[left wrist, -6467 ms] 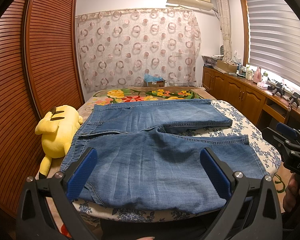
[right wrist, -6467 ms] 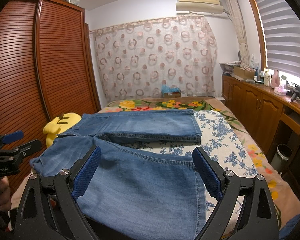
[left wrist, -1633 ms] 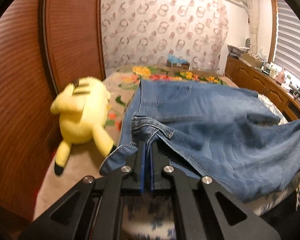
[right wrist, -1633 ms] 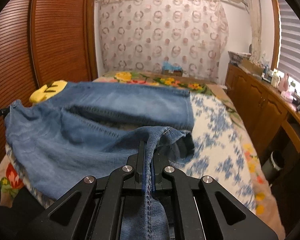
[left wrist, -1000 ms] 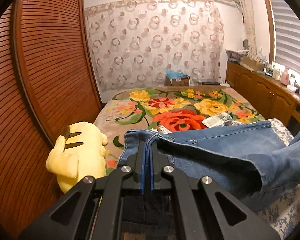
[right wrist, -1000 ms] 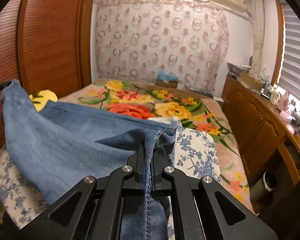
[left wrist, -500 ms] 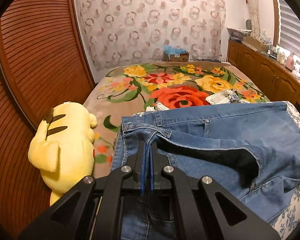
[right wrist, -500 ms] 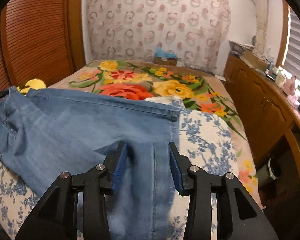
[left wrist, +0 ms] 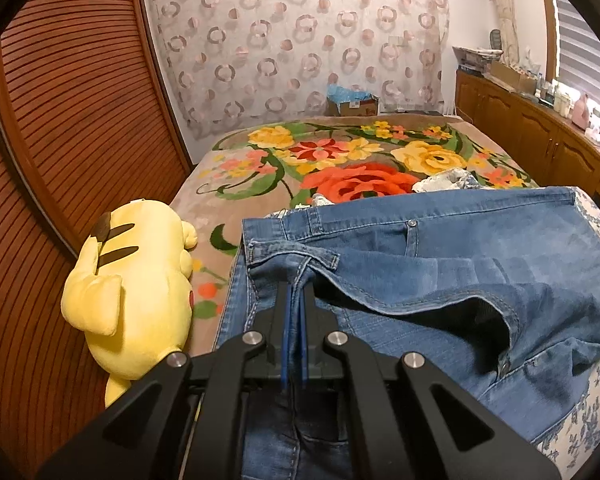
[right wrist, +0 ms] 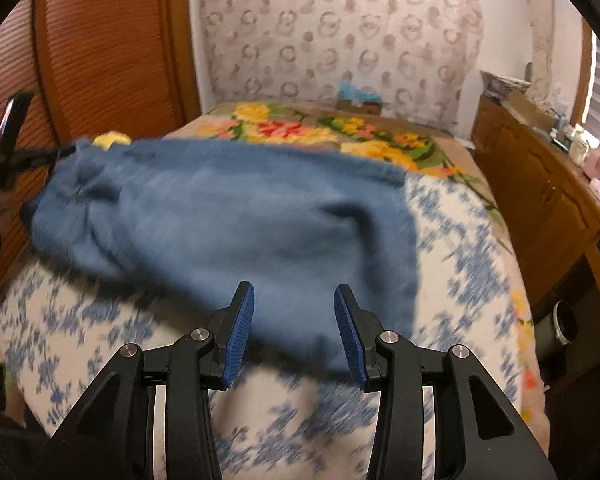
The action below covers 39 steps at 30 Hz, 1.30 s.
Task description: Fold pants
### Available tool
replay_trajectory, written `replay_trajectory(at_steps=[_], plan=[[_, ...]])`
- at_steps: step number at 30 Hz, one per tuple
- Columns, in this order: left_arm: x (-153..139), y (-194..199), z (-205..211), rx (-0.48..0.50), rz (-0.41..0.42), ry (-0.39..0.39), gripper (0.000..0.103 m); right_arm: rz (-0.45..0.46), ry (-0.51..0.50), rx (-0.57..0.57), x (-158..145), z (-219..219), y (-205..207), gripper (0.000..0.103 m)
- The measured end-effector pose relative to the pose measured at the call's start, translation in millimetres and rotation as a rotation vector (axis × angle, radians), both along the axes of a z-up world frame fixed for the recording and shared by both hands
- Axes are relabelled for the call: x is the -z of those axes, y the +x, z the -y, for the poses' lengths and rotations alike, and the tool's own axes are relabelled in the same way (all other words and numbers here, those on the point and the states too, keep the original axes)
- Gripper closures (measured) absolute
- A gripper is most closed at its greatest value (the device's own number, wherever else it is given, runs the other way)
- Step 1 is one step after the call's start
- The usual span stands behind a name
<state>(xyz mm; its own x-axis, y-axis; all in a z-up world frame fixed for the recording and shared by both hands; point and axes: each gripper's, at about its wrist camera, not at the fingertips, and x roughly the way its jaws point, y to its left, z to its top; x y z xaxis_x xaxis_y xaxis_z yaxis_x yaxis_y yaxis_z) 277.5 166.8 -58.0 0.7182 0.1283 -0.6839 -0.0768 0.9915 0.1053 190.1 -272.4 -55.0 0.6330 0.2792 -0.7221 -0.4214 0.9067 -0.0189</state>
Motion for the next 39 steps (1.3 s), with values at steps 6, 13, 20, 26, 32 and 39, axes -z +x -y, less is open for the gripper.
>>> replay_trajectory(at_steps=[6, 13, 20, 26, 32, 39], plan=[[5, -7, -5, -0.009, -0.005, -0.005, 0.103, -0.041, -0.027, -0.031, 23, -12, -11, 0.06], [6, -9, -7, -0.013, -0.009, -0.008, 0.103, -0.042, -0.063, -0.037, 31, -18, -4, 0.058], [6, -10, -8, -0.012, -0.01, -0.006, 0.103, -0.041, -0.093, -0.032, 39, -19, 4, 0.058], [6, -9, -7, -0.012, -0.009, -0.006, 0.103, -0.028, -0.108, -0.038, 43, -17, 12, 0.076], [5, -10, -7, -0.012, -0.006, -0.008, 0.103, 0.019, -0.074, -0.04, 32, -8, 12, 0.101], [-7, -14, -11, -0.023, 0.037, -0.01, 0.103, 0.118, -0.054, -0.021, -9, -2, 19, 0.101]])
